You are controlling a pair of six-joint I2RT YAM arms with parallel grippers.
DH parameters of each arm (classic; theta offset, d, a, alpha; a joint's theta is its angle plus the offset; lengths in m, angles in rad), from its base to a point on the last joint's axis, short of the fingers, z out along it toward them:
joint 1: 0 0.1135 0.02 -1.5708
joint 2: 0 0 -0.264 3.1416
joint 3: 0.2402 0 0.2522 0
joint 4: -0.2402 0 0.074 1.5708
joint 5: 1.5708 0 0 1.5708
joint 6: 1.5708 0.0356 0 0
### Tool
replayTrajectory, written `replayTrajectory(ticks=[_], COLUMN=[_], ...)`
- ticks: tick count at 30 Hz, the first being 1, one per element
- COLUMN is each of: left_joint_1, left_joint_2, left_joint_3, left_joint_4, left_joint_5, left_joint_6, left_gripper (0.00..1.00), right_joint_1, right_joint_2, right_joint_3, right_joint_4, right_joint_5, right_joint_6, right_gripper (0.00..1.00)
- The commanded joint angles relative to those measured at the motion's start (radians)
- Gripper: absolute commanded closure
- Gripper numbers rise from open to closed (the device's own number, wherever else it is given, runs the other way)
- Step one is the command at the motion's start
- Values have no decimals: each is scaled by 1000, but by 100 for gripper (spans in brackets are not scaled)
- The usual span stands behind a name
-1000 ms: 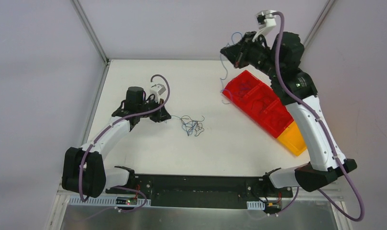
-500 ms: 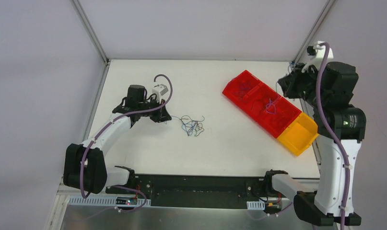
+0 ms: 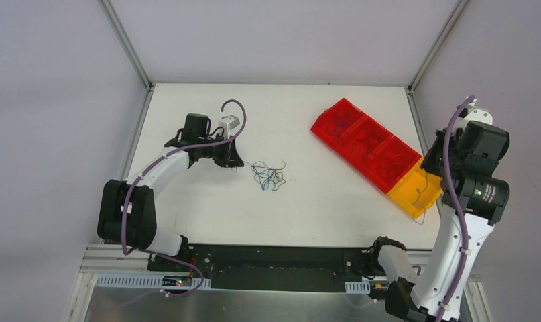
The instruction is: Untangle the cables
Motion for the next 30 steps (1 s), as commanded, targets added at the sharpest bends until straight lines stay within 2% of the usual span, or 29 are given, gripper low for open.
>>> replayTrajectory(ticks=[1, 4, 9, 12, 17, 23, 29, 30], left_joint_1=[1, 1, 0, 0, 1, 1, 1, 1], left_joint_2=[34, 45, 37, 25, 26, 41, 77, 83], left_joint_3=[62, 73, 69, 60, 74, 126, 183, 190], left_joint_4=[-7, -7, -8, -8, -53, -146, -201, -207], left_joint_5=[44, 41, 26, 17, 6, 6, 7, 7], left_joint_6=[11, 10, 10, 6, 23, 72, 92, 96], left_gripper=[100, 100, 100, 100, 100, 100, 100, 100], right_joint_1=[-33, -87, -244, -296, -302, -310, -337, -348], right_joint_2=[32, 83, 191, 236, 272, 276, 297, 303], right_joint_3=[-31, -35, -5, -7, -117, -308, -444, -462], right_joint_4=[43, 87, 159, 195, 253, 324, 355, 366], right_joint_5=[14, 8, -100, -152, -216, -218, -191, -194], right_joint_6=[-19, -87, -155, -190, -249, -317, -313, -315], right_gripper=[100, 100, 100, 100, 100, 100, 100, 96])
